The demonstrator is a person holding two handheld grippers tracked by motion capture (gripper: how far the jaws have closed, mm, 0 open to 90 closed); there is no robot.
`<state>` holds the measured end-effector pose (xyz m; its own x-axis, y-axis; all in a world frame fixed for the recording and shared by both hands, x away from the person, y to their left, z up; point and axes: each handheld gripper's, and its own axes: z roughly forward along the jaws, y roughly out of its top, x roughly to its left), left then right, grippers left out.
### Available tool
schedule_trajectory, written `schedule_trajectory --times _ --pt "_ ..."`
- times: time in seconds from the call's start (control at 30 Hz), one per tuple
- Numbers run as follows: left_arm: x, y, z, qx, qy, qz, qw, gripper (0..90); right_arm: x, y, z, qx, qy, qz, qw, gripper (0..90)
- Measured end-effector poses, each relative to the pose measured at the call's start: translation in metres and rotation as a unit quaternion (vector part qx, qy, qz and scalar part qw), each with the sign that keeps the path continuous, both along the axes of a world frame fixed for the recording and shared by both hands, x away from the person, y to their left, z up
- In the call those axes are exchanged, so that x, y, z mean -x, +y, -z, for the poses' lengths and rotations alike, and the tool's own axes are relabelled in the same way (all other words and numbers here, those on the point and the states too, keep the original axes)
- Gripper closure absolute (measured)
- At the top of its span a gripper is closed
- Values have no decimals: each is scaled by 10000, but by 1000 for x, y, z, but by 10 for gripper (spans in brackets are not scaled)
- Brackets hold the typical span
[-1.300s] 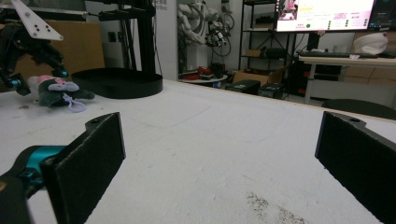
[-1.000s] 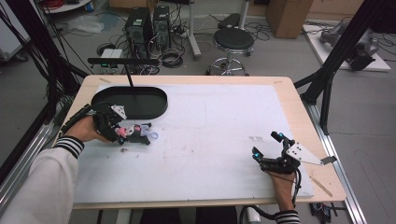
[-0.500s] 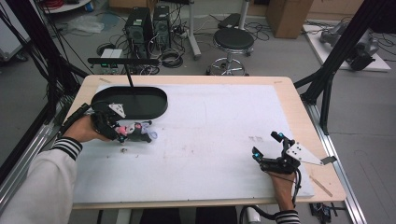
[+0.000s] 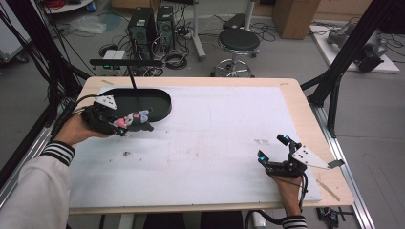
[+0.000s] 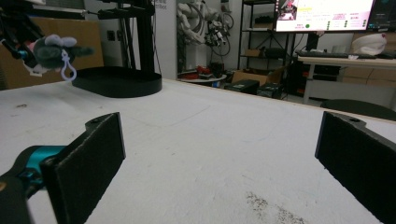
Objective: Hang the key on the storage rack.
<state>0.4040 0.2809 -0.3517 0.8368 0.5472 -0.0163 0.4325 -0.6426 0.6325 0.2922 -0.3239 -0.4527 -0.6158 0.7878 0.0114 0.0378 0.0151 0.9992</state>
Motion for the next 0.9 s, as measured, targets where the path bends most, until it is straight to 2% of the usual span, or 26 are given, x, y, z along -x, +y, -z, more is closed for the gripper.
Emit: schedule_trajectory --times 0.07,0.13,0.17,0.23,0.27,0.3,0.37,0.4,0.43,0.53,0.6,0.67,0.7,0.73,0.8,0.83,0.87,0.9 --pt "0 2 -3 54 -63 -64 9999 561 0 0 0 5 10 1 10000 6" --pt "3 8 -10 179 -227 -277 9992 563 0 0 0 2 11 0 10000 5" --pt "3 8 -10 179 -227 -277 9992 563 0 0 0 -8 -2 4 10000 5" --pt "4 11 -14 294 -277 -418 9983 563 0 0 0 1 1 1 10000 6" --pt "5 14 -18 452 -319 -524 9971 563 0 0 0 3 -2 0 10000 6" --pt "5 14 -18 452 -319 -524 9971 563 0 0 0 -12 4 2 10000 6" --pt "5 16 -21 588 -390 -675 9952 563 0 0 0 -19 9 2 10000 6" --pt "5 19 -23 667 -461 -848 9931 563 0 0 0 2 1 2 10000 6" --pt "5 19 -23 667 -461 -848 9931 564 0 0 0 2 1 2 10000 6" --pt "5 23 -26 748 -536 -1071 9900 564 0 0 0 6 -2 1 10000 5" --pt "5 26 -28 806 -590 -1232 9873 565 0 0 0 6 0 2 10000 6" --pt "4 29 -30 878 -658 -1434 9836 567 0 0 0 7 -6 6 10000 6" --pt "4 32 -33 950 -732 -1648 9790 568 0 0 0 8 -5 7 10000 5" --pt "4 32 -33 950 -732 -1648 9790 568 0 0 0 7 -3 6 10000 6" --pt "5 36 -36 1073 -880 -1888 9722 568 0 0 0 4 -1 4 10000 6" --pt "5 36 -36 1073 -880 -1888 9722 568 0 0 0 6 1 3 10000 6" --pt "5 37 -37 1102 -918 -1969 9699 568 0 0 0 10 -2 10 10000 5" --pt "6 40 -39 1145 -950 -2102 9663 568 0 0 0 7 -4 6 10000 5"
